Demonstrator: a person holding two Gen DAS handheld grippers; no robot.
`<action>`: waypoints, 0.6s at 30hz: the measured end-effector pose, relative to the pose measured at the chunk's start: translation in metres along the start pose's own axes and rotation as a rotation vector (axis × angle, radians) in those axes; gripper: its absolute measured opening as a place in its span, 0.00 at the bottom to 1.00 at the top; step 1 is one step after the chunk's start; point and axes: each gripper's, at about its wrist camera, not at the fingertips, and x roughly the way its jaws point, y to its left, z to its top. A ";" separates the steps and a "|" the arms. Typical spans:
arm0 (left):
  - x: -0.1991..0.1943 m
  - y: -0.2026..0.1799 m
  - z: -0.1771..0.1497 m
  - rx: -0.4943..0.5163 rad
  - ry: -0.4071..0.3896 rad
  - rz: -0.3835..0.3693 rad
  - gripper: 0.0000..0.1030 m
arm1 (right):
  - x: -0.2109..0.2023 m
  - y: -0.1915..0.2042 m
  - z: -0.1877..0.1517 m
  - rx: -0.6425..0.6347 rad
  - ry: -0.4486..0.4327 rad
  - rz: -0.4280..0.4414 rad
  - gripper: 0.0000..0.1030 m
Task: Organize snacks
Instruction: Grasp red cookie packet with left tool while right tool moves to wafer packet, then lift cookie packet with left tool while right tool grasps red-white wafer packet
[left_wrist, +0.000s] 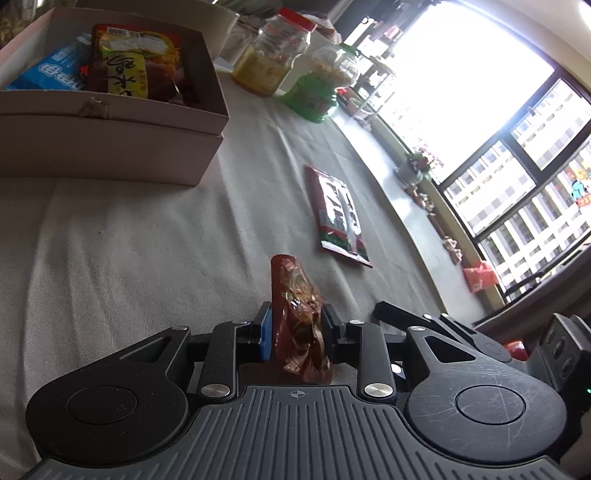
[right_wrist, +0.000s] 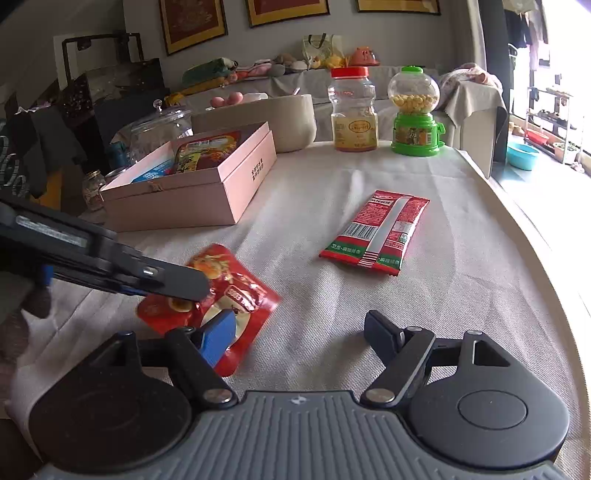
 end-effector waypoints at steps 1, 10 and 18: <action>0.004 0.000 0.000 -0.004 -0.002 -0.001 0.29 | 0.000 0.000 0.000 0.000 -0.001 0.001 0.76; 0.002 0.007 -0.007 -0.064 0.016 -0.033 0.26 | -0.001 -0.004 0.000 0.018 0.000 0.032 0.84; -0.022 0.001 -0.011 -0.020 -0.036 -0.016 0.23 | 0.000 -0.010 0.000 0.049 0.013 0.095 0.93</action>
